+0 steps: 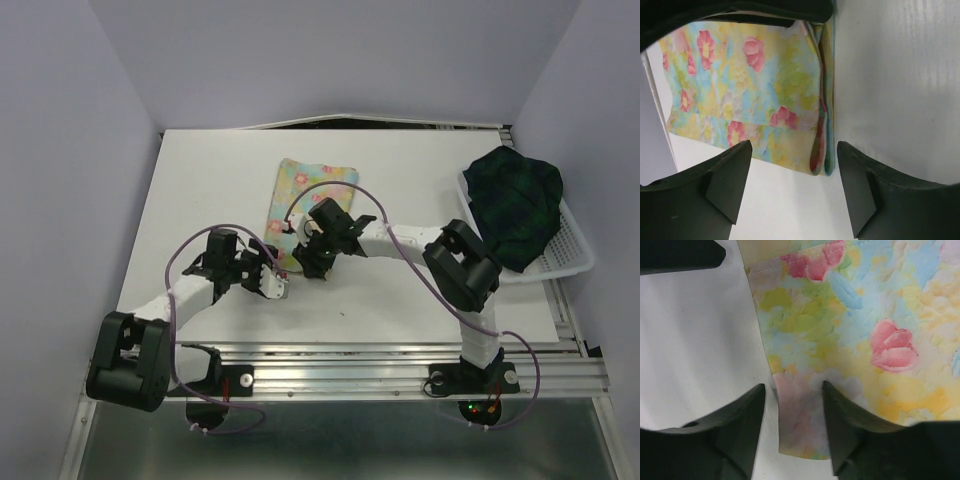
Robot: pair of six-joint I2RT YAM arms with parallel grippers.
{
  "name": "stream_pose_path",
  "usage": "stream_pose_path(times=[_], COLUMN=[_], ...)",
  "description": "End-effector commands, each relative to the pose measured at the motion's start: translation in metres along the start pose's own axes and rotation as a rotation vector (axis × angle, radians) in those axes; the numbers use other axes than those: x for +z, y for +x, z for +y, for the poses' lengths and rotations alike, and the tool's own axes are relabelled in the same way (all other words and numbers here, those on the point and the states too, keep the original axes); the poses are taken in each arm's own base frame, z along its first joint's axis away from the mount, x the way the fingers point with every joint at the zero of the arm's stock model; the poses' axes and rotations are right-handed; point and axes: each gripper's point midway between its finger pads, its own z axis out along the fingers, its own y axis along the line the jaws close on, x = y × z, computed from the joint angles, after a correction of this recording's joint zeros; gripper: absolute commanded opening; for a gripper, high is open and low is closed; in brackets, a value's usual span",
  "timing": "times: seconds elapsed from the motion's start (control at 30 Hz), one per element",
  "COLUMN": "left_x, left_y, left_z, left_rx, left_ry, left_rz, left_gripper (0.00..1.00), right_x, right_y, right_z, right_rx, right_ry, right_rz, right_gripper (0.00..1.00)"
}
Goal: Fold and stack the skirts
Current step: Fold the skirt
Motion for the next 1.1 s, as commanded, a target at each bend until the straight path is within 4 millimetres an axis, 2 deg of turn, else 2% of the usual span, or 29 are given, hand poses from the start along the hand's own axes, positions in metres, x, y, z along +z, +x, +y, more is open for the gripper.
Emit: stream_pose_path(times=[0.0, 0.17, 0.3, 0.37, 0.5, 0.63, 0.73, 0.77, 0.93, 1.03, 1.07], left_x=[-0.016, -0.028, -0.033, -0.035, -0.036, -0.035, -0.035, -0.035, -0.032, -0.029, -0.029], left_y=[-0.021, -0.031, -0.035, -0.037, -0.037, -0.035, -0.035, -0.035, -0.031, -0.028, -0.028], left_z=[0.013, 0.008, 0.002, 0.000, -0.001, 0.003, 0.006, 0.006, 0.000, -0.001, 0.001], left_rx=[-0.016, -0.018, -0.037, -0.035, -0.034, -0.064, -0.076, -0.079, -0.088, -0.096, -0.096], left_ry=[-0.037, -0.048, -0.048, -0.053, -0.056, -0.061, -0.067, -0.063, -0.032, -0.018, -0.023], left_rz=[-0.054, -0.065, -0.065, -0.067, -0.064, -0.059, -0.060, -0.061, -0.049, -0.046, -0.045], left_gripper=[0.80, 0.80, 0.80, 0.81, 0.81, 0.81, 0.81, 0.81, 0.81, 0.81, 0.81], right_x=[-0.014, -0.032, -0.042, -0.041, -0.027, -0.004, 0.009, 0.016, 0.033, 0.044, 0.046], right_y=[-0.017, -0.039, -0.057, -0.059, -0.044, -0.016, -0.004, 0.008, 0.037, 0.056, 0.062], right_z=[0.000, 0.003, 0.000, 0.000, -0.005, -0.009, -0.006, -0.007, -0.008, -0.009, -0.012], right_rx=[-0.049, -0.092, -0.118, -0.128, -0.156, -0.159, -0.166, -0.164, -0.213, -0.242, -0.245], right_ry=[0.035, 0.083, 0.130, 0.126, 0.123, 0.102, 0.090, 0.087, 0.117, 0.144, 0.158], right_rz=[-0.044, -0.086, -0.123, -0.124, -0.082, -0.023, -0.004, 0.021, 0.088, 0.137, 0.152], right_gripper=[0.60, 0.70, 0.72, 0.73, 0.74, 0.74, 0.74, 0.73, 0.72, 0.65, 0.57])
